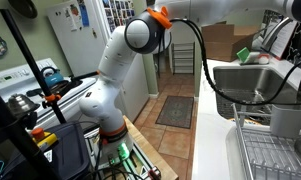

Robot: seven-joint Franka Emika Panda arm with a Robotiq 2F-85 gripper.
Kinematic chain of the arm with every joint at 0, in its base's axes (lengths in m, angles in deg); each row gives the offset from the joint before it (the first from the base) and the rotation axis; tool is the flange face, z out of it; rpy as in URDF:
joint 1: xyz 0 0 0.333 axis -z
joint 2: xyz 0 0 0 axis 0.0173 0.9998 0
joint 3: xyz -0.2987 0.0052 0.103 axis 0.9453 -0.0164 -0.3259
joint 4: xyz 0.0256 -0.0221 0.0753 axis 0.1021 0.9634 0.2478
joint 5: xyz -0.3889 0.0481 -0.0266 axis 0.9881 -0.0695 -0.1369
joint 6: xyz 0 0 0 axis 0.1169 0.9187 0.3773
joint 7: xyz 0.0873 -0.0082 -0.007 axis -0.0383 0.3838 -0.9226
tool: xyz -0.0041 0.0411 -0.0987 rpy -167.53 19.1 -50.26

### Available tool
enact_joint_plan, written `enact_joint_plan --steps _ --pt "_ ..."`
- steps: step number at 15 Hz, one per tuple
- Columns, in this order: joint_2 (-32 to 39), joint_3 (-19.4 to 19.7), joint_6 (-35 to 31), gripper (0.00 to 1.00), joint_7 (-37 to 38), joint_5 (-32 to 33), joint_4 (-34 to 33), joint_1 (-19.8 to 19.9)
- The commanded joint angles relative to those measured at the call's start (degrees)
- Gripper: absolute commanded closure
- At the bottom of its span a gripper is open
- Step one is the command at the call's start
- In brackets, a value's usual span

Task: Pick up the silver fork and put it in the right gray cutlery holder on the dish rack, pick up the silver fork and silver spoon together and put it in the left gray cutlery holder on the dish rack

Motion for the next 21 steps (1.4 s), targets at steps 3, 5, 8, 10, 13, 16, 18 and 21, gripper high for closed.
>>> enact_joint_plan --steps 3,5,8,10,13,16,18,21 --pt "0.5 0.37 1.22 0.98 0.46 1.44 -0.64 -0.25" --pt "-0.47 0.46 0.24 0.98 1.17 1.65 0.58 -0.77" --pt "-2.04 0.79 -1.64 0.98 2.48 1.73 2.9 -1.62" --pt "-2.79 1.52 -2.52 0.98 4.35 2.27 4.34 -2.26" --pt "-3.32 2.13 -2.82 0.98 7.7 2.06 5.98 -2.78" --pt "-4.51 2.44 -3.42 0.96 9.61 1.89 7.98 -3.45" --pt "-5.19 2.54 -3.82 0.66 10.19 1.94 9.25 -3.87" --pt "-5.82 2.32 -3.38 0.48 11.18 1.83 10.62 -4.39"
